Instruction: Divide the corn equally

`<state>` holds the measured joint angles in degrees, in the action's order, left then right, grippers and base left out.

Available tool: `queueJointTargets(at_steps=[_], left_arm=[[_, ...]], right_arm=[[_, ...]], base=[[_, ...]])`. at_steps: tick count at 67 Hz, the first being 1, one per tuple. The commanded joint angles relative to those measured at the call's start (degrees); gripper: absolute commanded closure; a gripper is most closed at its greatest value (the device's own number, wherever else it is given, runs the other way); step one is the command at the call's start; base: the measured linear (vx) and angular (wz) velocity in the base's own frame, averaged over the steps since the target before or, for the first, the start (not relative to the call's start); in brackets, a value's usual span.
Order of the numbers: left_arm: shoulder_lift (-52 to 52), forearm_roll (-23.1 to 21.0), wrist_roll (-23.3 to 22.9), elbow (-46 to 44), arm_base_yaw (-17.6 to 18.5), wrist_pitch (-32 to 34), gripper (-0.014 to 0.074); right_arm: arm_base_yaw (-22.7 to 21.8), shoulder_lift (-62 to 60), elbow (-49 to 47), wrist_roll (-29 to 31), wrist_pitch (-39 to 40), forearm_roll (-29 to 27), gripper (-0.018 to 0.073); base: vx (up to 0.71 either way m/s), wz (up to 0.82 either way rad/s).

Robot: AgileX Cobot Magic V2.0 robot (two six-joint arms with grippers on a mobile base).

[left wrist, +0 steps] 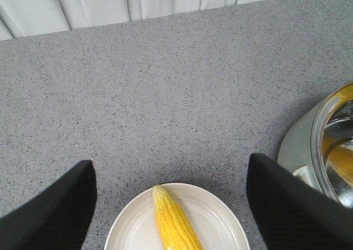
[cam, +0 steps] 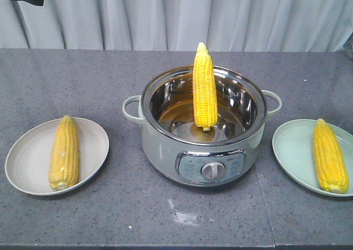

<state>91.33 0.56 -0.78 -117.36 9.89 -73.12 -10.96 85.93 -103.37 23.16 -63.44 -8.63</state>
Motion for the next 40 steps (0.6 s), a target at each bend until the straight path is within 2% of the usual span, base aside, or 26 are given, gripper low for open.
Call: queueJointTargets(at_steps=[1,12,24,40], left_arm=[[-2.02,-0.22,-0.49,-1.23,-0.14,3.03,0.0044],[-2.02,-0.22,-0.49,-1.23,-0.14,3.03,0.0044],[-2.02,-0.22,-0.49,-1.23,-0.14,3.03,0.0044],[-2.02,-0.22,-0.49,-1.23,-0.14,3.03,0.0044]], right_arm=[[-0.27,-3.38,-1.37,-2.89,-0.76,4.44,0.0554],[-0.27,-4.67,-1.37,-4.14,-4.16,4.81,0.0554],[-0.27,-4.75,-1.37,-3.61,-9.75,0.57,0.0554],[-0.27,-4.89,-1.37,-3.21,-9.66,0.51,0.0554]], base=[[0.0,0.0],[0.0,0.0],[0.0,0.0],[0.0,0.0]])
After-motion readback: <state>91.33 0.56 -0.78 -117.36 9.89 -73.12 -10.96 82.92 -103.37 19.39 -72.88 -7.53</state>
